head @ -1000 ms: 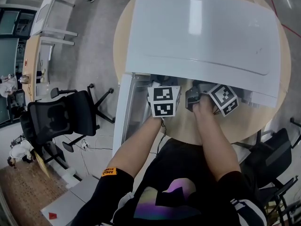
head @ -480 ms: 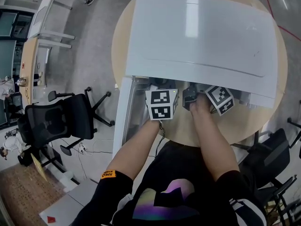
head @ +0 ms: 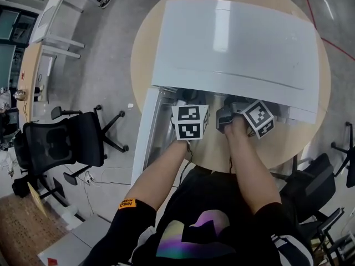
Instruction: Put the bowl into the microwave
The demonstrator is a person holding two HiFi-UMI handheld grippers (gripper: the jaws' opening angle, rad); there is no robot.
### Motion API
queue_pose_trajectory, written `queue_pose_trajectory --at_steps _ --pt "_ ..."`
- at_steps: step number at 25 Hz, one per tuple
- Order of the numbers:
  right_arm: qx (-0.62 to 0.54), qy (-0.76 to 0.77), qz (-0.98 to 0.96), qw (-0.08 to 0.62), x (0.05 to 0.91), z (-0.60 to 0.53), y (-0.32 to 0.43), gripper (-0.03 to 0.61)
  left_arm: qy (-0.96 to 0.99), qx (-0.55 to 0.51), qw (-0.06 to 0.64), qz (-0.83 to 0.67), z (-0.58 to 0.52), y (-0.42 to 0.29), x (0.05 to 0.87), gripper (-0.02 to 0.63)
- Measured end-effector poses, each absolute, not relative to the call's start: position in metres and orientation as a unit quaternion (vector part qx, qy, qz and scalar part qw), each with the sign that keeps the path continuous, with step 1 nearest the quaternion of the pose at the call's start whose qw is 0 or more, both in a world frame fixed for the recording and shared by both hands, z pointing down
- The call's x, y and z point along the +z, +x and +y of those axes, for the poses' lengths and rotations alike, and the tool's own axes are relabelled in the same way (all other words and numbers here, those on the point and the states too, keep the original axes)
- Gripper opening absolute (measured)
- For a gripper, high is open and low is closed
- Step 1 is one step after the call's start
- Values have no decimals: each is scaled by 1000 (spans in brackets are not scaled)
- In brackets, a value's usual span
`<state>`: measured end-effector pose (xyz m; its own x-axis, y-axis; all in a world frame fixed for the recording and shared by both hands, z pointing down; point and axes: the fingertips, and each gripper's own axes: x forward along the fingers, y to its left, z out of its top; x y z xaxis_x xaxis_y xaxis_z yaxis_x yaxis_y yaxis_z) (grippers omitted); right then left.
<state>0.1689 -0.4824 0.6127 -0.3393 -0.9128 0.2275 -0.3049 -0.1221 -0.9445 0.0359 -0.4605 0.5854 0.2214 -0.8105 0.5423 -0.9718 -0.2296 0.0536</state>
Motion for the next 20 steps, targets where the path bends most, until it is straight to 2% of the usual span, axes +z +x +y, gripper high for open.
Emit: queue_pose_trajectory --at_steps 12,20 --pt "-499 -514 672 186 577 -422 163 51 763 180 219 -581 -411 43 564 54" --pt "-343 -514 783 71 522 -366 152 43 771 138 235 -575 -343 45 544 54"
